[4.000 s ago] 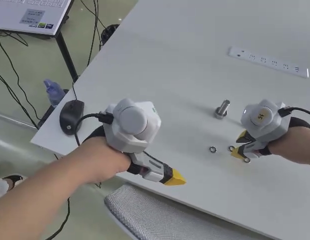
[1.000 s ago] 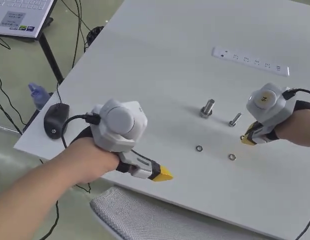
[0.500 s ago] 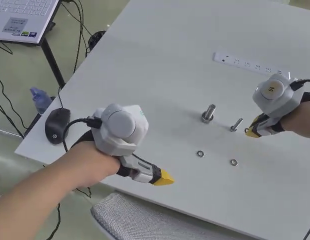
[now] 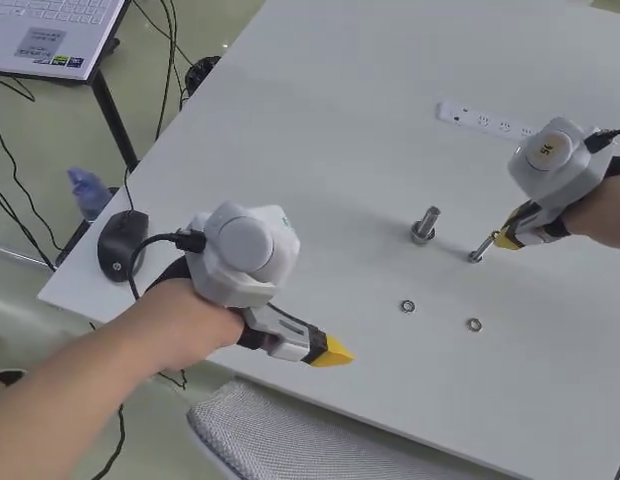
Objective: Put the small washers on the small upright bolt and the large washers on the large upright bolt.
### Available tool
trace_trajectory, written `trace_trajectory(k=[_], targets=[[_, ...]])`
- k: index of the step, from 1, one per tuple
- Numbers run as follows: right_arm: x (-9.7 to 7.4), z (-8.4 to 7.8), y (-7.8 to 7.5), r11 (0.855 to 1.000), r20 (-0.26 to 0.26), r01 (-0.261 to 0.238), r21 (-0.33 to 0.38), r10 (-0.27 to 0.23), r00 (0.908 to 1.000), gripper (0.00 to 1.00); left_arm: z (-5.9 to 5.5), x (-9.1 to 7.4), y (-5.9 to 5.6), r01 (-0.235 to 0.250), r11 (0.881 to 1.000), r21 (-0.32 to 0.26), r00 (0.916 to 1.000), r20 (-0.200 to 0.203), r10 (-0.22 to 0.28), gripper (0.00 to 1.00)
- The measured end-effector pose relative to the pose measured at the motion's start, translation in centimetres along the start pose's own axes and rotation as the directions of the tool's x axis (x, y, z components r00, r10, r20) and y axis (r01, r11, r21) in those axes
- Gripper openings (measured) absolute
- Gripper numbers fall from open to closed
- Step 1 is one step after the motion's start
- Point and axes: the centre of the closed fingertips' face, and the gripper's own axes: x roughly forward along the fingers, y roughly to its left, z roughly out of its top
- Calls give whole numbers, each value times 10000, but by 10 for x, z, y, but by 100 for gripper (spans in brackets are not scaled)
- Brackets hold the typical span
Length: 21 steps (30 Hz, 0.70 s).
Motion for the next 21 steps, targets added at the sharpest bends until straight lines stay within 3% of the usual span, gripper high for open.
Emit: trace_trajectory(k=[13, 21], targets=[[4, 2, 3, 9999, -181, -38, -103, 36, 9998, 12, 1, 0, 2, 42, 9998, -209, 9998, 190, -38, 94], [6, 0, 3, 9998, -273, -99, -181, 94, 9996, 12, -2, 3, 1, 112, 9998, -147, 9999, 36, -112, 93]])
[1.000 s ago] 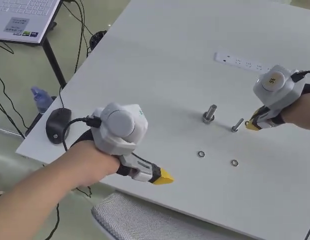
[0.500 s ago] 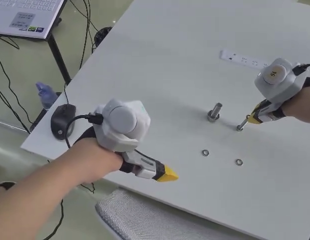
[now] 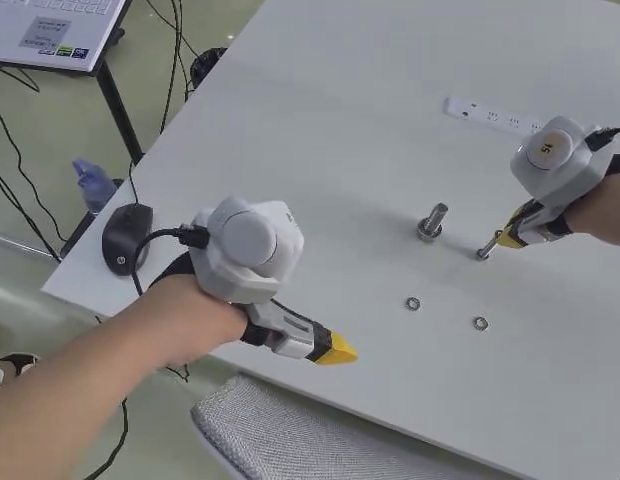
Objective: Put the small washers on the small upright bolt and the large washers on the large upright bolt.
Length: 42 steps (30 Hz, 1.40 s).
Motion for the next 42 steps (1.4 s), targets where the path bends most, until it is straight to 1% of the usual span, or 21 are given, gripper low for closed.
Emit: trace_trajectory(k=[5, 14, 26, 40, 42], targets=[[2, 0, 1, 10000, -38, -7, -35, 7, 10000, 12, 1, 0, 1, 9, 10000, -18, 10000, 20, -9, 93], [8, -2, 2, 9999, -72, -62, -105, 62, 10000, 12, -5, 0, 1, 9, 10000, -56, 9999, -103, -9, 91], [19, -5, 5, 9995, -131, -127, -284, 123, 9998, 13, -11, 0, -1, 77, 9999, -136, 9997, -216, -80, 90], [37, -11, 3, 9991, -211, -110, -397, 101, 9997, 13, -10, -3, 0, 36, 9999, -126, 9997, -251, -39, 89], [39, -11, 4, 9991, -219, -132, -411, 123, 9997, 13, -12, -3, 1, 13, 9999, -102, 9995, -302, -17, 89]])
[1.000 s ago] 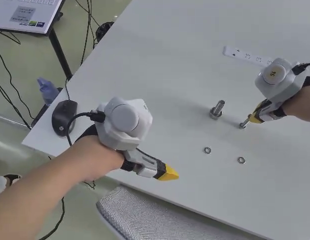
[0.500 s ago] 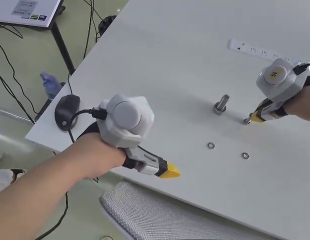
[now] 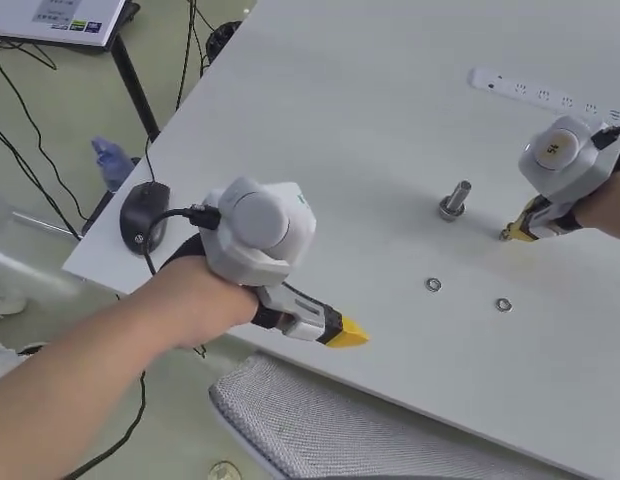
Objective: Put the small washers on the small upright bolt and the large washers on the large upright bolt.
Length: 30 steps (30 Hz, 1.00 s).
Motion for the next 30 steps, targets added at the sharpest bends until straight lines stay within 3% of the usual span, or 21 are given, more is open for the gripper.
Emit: trace_trajectory(k=[14, 30], targets=[[12, 1, -2, 9999, -199, -76, -135, 74, 9998, 13, -5, -4, 2, -25, 10000, -75, 9999, -147, 24, 88], [10, 3, 1, 9999, -131, -107, -16, 107, 9999, 14, 1, -5, 2, 70, 9999, 82, 10000, -22, -70, 88]])
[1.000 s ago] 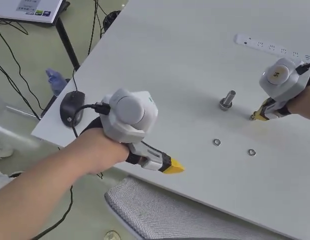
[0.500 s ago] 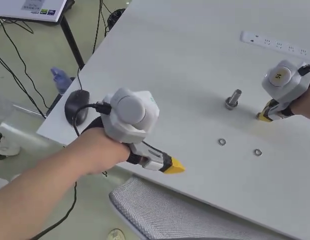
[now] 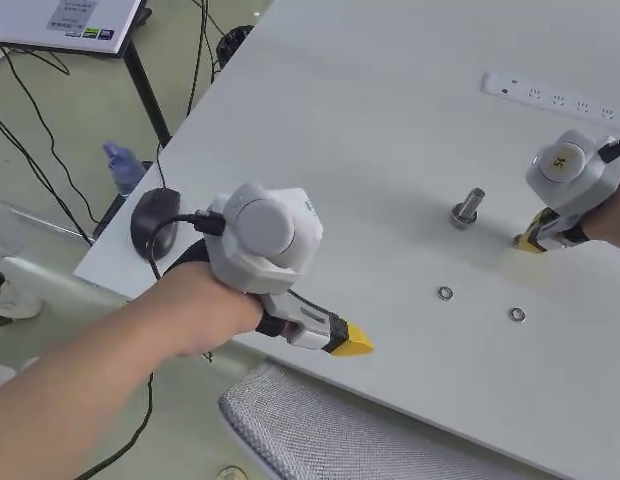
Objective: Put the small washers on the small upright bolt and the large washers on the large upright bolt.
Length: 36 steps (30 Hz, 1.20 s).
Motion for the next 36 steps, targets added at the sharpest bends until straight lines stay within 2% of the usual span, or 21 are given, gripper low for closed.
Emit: trace_trajectory(k=[8, 11, 15, 25, 28, 32, 36], targets=[[-1, 2, -1, 9999, -23, 3, -141, -3, 10000, 14, 4, -1, 3, -82, 10000, 26, 9998, 194, 81, 90], [-1, 2, -1, 9999, 4, 7, -126, -7, 10000, 17, 5, -1, 4, -119, 9999, 99, 9997, 212, 117, 91], [-3, 2, -4, 9998, 69, 107, -180, -106, 9999, 24, 6, 0, 4, -174, 9994, 301, 9996, 234, 167, 92], [-12, -2, -4, 10000, 243, 47, -10, -47, 9997, 29, 6, 3, 2, -274, 9946, 1000, 9996, 138, 261, 93], [-19, 3, -3, 9995, 602, -107, 305, 88, 9981, 30, 5, 3, 3, -313, 9926, 1175, 9995, 120, 301, 93], [-28, 8, -3, 9991, 866, -65, 407, 29, 9962, 31, 3, 4, 3, -339, 9892, 1423, 9994, 13, 340, 93], [-35, 13, 0, 9993, 1030, -27, 375, -12, 9947, 32, 9, 4, 1, -282, 9899, 1391, 9996, 138, 266, 93]])
